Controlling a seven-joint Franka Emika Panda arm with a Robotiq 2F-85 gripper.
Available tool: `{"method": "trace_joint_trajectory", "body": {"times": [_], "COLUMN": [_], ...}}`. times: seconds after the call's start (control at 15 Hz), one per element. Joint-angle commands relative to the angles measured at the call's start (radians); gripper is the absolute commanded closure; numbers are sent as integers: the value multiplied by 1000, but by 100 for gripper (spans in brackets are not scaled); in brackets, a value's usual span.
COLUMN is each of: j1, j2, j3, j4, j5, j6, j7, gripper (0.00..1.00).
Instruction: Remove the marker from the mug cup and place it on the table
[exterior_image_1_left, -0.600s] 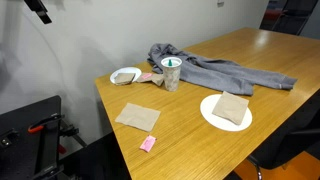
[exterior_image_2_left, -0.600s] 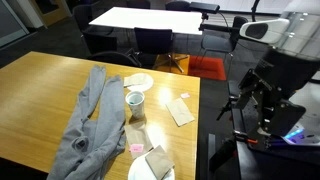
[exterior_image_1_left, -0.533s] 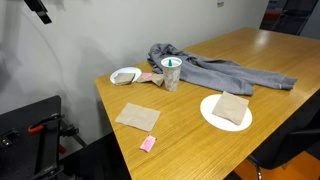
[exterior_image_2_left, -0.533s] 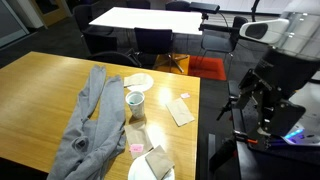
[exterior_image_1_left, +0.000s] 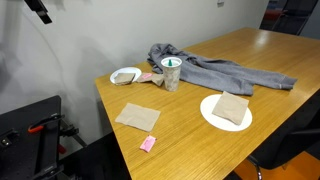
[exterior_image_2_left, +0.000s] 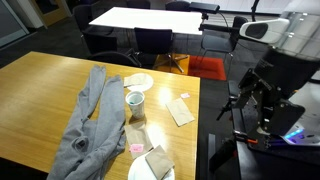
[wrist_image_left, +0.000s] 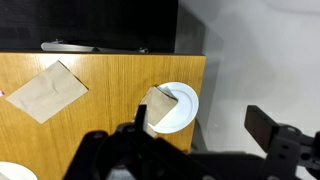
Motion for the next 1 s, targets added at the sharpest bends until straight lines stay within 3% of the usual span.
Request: {"method": "trace_joint_trajectory", "body": {"times": [0.0, 0.53, 0.93], "j1": [-39, -125, -147], "j2": [-6, 52, 165], "j3": [11, -69, -175], "j4": [14, 107, 230], "j5": [-79, -281, -386], "j6": [25, 73, 66], "j7": [-4, -126, -359], "gripper": [0, 0, 0]}}
